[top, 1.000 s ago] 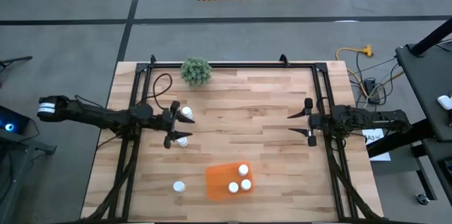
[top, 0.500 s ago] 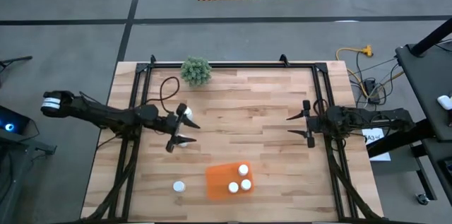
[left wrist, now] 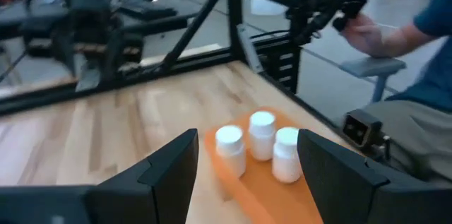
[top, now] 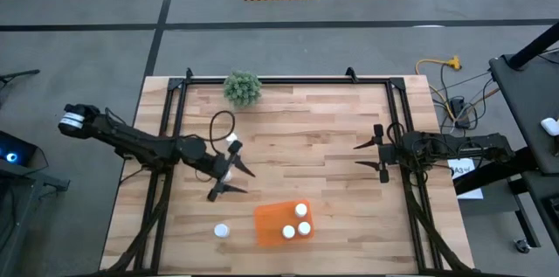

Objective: Pick and place pill bottles into a basket
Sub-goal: Put the bottom pill bottle into the bin

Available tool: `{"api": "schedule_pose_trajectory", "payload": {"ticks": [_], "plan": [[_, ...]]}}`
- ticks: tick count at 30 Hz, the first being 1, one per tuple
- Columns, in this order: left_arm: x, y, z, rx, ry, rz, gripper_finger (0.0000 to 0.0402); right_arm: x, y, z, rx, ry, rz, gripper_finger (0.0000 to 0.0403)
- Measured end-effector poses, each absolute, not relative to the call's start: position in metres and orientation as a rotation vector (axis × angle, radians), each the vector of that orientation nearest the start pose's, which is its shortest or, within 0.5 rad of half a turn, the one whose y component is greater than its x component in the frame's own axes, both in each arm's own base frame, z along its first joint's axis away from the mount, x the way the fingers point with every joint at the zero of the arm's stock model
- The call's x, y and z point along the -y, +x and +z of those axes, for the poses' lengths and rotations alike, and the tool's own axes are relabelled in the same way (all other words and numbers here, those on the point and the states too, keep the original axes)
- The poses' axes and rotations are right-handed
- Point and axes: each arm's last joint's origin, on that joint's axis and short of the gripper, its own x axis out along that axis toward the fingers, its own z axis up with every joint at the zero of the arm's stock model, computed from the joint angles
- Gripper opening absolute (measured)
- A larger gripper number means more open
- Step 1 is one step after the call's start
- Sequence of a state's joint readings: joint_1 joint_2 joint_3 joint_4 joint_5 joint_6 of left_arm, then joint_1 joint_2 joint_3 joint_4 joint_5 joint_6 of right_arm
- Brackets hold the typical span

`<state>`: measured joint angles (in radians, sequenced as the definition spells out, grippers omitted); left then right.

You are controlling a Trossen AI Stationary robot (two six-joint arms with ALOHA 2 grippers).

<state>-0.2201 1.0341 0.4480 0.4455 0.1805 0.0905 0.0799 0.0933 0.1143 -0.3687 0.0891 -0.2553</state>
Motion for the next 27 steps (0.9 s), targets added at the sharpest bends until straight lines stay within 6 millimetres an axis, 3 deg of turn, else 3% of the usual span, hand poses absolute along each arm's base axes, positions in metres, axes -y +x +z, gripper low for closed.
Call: {"api": "schedule_pose_trajectory", "payload": {"ticks": [18,27], "plan": [[0.093,0.205,0.258,-0.282,0.188,-0.375,0.0223,-0.005,0.092,0.161,-0.344,-0.263,0.032,0.0206],[0.112,0.194,0.28,-0.391,0.202,-0.361,0.0223,-0.005,0.092,0.161,-0.343,-0.265,0.033,0.0206]]}}
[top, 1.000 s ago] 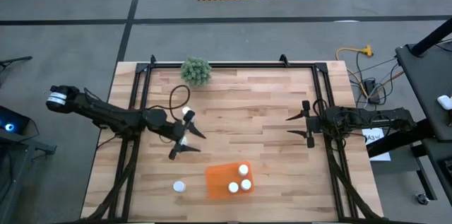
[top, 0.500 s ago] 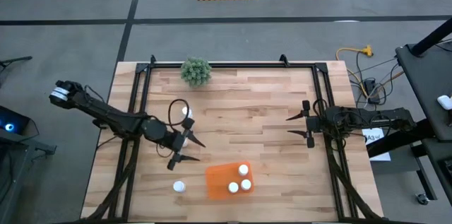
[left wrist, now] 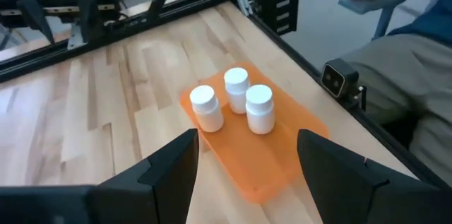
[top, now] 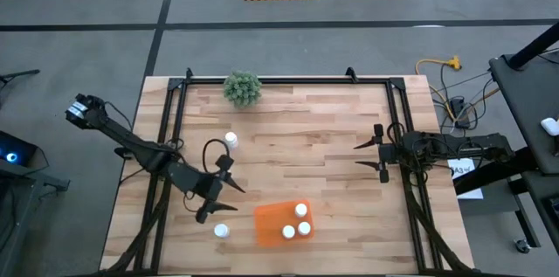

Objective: Pick and place pill bottles into a basket
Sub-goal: Put the bottom pill bottle into the bin

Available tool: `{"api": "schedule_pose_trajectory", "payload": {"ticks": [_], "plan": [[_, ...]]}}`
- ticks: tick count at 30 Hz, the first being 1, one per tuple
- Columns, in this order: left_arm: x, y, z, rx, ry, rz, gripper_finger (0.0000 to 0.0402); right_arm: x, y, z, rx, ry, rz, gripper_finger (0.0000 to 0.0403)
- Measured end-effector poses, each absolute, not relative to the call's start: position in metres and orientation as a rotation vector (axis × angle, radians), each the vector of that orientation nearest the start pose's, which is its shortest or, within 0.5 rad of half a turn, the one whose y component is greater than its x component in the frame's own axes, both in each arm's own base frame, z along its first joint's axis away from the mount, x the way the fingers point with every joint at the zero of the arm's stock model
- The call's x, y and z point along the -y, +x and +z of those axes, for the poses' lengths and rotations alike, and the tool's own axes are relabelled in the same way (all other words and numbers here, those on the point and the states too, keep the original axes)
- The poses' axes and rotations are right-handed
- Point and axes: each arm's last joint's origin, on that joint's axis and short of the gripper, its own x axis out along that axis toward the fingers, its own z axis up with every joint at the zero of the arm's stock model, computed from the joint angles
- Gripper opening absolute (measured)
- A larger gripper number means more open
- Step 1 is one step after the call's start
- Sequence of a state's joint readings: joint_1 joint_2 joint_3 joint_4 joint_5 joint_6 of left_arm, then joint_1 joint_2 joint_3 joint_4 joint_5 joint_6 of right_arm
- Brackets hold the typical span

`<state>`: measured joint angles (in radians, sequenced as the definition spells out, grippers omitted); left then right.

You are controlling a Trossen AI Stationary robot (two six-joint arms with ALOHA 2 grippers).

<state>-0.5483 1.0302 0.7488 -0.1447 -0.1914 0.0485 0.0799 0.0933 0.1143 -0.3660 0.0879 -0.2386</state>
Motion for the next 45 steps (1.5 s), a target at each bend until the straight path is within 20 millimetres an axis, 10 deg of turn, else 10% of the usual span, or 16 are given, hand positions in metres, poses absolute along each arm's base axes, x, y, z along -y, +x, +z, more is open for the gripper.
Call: {"api": "schedule_pose_trajectory", "payload": {"ticks": [29,45], "plan": [[0.189,0.228,0.272,-1.129,0.153,-0.111,0.0223,-0.005,0.092,0.161,-0.343,-0.264,0.032,0.0206],[0.206,0.215,0.26,-1.214,-0.071,-0.059,0.0223,-0.005,0.092,0.161,-0.342,-0.264,0.033,0.0206]]}}
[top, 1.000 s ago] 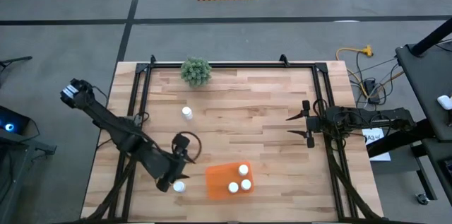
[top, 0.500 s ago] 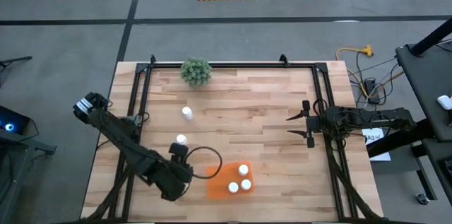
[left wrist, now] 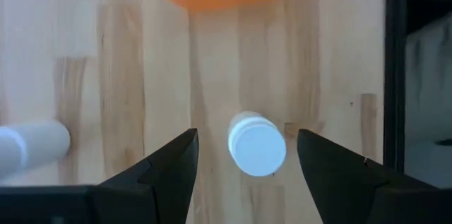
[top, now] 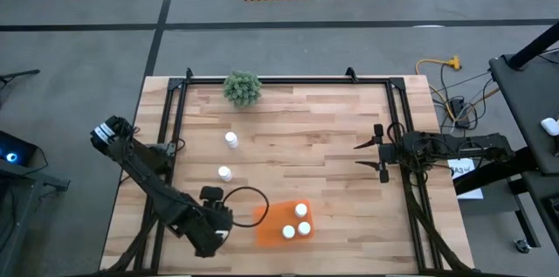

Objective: Pick and place pill bottles into a basket
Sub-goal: Put the bottom pill bottle into the bin

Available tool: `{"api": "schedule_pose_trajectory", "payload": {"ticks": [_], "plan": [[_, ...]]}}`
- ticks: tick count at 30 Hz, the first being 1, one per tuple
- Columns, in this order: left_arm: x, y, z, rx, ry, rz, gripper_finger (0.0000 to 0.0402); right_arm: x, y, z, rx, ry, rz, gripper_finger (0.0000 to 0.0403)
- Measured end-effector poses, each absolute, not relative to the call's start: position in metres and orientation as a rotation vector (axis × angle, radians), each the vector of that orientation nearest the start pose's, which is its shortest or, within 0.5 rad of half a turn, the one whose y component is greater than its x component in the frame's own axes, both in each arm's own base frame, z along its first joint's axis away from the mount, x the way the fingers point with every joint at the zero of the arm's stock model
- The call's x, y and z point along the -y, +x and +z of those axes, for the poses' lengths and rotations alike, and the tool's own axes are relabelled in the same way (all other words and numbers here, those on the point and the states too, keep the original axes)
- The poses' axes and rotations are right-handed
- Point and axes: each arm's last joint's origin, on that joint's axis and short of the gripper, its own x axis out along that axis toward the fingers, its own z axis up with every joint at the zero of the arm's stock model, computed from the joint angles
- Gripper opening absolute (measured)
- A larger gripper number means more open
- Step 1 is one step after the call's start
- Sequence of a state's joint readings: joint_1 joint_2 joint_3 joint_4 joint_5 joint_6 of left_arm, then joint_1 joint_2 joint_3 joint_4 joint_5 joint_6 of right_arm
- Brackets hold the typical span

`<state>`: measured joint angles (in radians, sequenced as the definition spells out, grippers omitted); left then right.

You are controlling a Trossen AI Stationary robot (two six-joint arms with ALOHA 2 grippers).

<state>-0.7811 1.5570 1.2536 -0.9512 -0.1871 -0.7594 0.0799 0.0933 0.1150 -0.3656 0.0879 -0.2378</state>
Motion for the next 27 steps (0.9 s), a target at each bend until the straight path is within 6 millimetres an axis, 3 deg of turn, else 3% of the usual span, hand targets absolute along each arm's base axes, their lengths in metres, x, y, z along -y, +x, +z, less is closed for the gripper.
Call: {"api": "schedule_pose_trajectory", "payload": {"ticks": [15,27], "plan": [[0.213,0.205,0.253,-1.259,-0.327,0.106,0.0223,-0.005,0.092,0.161,-0.342,-0.263,0.033,0.0206],[0.213,0.205,0.253,-1.274,-0.34,0.103,0.0229,-0.005,0.092,0.161,-0.343,-0.263,0.033,0.0206]]}}
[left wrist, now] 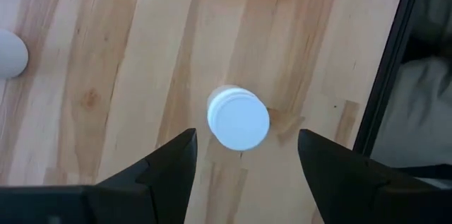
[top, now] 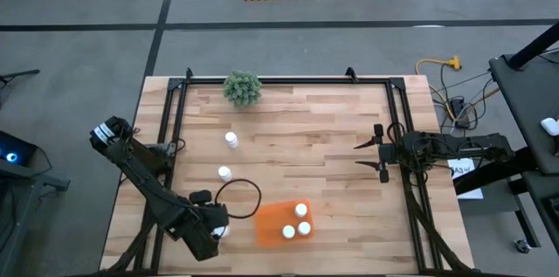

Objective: Pick and place pill bottles into a basket
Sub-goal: Put the bottom pill bottle into the bin

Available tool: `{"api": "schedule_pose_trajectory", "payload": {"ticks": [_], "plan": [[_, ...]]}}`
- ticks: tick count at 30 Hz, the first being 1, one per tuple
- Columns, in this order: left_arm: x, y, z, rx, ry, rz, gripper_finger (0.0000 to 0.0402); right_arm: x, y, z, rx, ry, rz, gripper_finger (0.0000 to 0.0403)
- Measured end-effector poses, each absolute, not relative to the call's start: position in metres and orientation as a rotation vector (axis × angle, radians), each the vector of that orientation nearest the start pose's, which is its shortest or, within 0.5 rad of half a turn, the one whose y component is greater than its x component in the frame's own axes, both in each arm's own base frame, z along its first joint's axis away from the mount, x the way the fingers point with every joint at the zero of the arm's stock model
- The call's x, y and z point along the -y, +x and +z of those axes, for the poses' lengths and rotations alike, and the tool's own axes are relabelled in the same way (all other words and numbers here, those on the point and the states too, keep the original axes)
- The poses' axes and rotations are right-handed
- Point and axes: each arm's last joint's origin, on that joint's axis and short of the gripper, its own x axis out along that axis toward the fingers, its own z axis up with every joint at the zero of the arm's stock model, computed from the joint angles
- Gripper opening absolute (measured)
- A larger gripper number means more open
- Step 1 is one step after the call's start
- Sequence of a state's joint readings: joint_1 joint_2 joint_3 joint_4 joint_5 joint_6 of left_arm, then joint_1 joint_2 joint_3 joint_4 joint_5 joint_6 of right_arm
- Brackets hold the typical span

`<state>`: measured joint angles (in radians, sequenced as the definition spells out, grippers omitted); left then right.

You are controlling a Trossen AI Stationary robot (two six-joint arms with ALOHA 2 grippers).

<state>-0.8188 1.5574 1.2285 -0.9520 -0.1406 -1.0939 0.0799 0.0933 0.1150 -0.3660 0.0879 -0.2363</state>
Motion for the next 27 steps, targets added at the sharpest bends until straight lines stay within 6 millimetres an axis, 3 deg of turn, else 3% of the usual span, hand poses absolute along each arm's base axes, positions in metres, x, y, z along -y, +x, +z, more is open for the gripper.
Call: {"api": "schedule_pose_trajectory", "payload": {"ticks": [12,27], "plan": [[0.21,0.202,0.244,-1.295,-0.318,0.115,0.0323,-0.005,0.092,0.161,-0.342,-0.263,0.033,0.0206],[0.21,0.207,0.233,-1.279,-0.357,0.103,0.0327,-0.005,0.092,0.161,-0.343,-0.263,0.032,0.0206]]}}
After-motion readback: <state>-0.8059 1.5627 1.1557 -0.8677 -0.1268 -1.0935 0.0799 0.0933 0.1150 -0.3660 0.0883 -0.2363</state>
